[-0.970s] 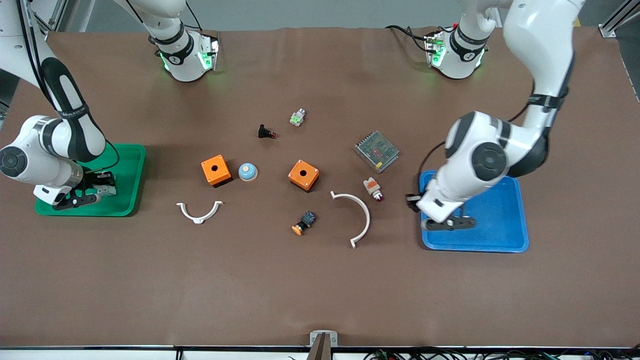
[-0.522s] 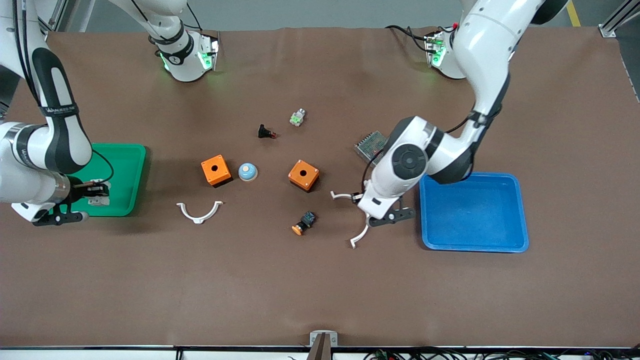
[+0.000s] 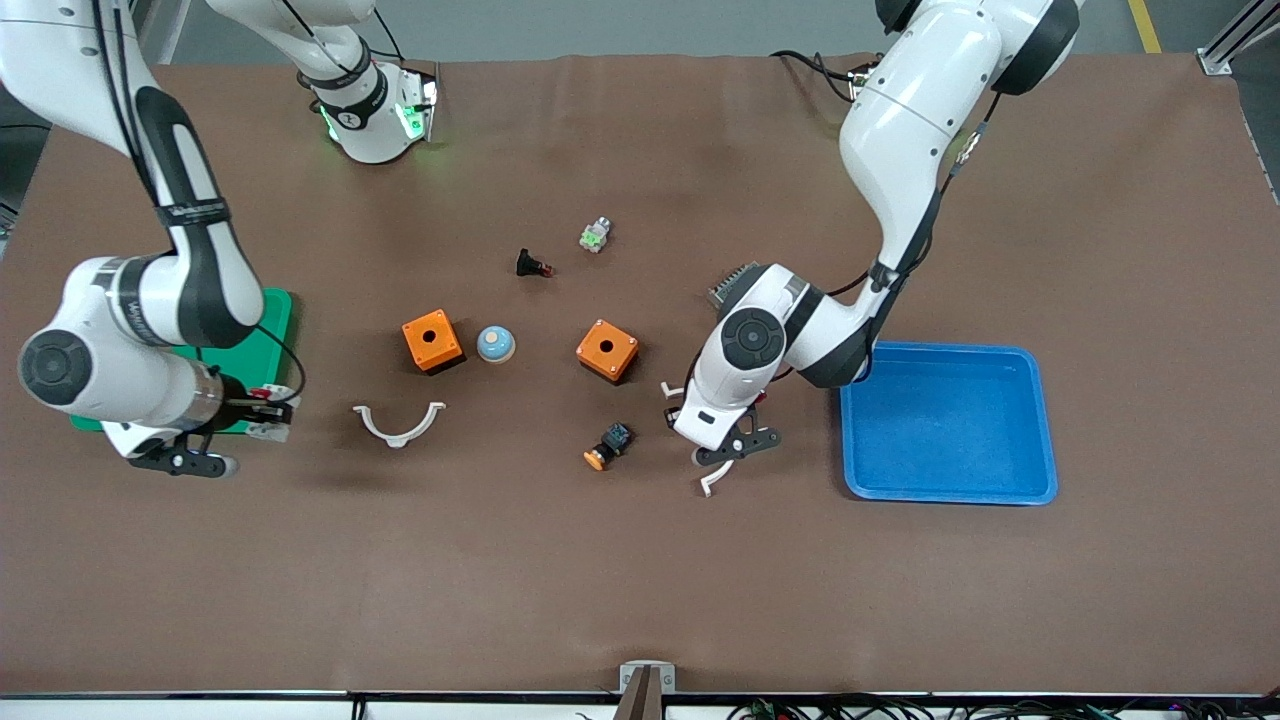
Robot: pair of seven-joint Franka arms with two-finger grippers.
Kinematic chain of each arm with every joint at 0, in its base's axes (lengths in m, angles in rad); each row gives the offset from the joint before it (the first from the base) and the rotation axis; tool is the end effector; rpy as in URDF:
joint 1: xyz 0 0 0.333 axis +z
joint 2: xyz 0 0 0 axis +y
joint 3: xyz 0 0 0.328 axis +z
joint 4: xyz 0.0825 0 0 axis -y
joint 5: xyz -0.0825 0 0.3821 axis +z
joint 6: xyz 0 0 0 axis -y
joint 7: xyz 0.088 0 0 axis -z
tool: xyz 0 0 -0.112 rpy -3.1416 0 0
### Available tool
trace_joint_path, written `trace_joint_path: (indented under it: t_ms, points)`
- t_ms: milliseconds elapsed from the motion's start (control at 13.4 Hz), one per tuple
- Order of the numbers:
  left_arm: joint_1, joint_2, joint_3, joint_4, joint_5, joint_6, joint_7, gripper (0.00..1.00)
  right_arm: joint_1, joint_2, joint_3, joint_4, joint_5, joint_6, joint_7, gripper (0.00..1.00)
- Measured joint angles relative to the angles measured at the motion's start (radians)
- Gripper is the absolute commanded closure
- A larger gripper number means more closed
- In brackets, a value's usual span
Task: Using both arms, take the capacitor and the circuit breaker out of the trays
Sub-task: 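Carry the capacitor with the left gripper beside the white clip while the right carries breaker, then release the capacitor with the left gripper and lift it away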
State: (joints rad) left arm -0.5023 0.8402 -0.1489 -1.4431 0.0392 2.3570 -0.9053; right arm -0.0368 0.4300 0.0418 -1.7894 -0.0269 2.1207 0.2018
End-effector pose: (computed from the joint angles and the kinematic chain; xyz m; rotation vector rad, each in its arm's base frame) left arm 0.6014 -0.4300 0.2027 2.9969 0.4238 0.0042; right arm 0.6426 -0.0002 0.3118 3.1099 -0.2878 -0.1520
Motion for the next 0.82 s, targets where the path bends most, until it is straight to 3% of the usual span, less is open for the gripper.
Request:
trace_joint_path:
  t_ms: [149,597,746,821]
  points:
    - [0.000,0.009,0.000,0.003,0.000,0.004,0.000,0.00,0.057,0.016,0.000,0.000,0.004,0.063,0.125,0.92]
    - [0.014,-0.040,0.011,0.053,0.071,-0.043,0.004,0.00,0.233,0.101,0.001,0.046,0.004,0.131,0.413,0.91]
    - [0.061,-0.132,0.014,0.075,0.116,-0.161,0.058,0.00,0.285,0.147,0.000,0.074,0.004,0.132,0.483,0.84]
    - [0.097,-0.188,0.016,0.080,0.121,-0.207,0.108,0.00,0.301,0.167,0.000,0.081,0.004,0.132,0.502,0.75]
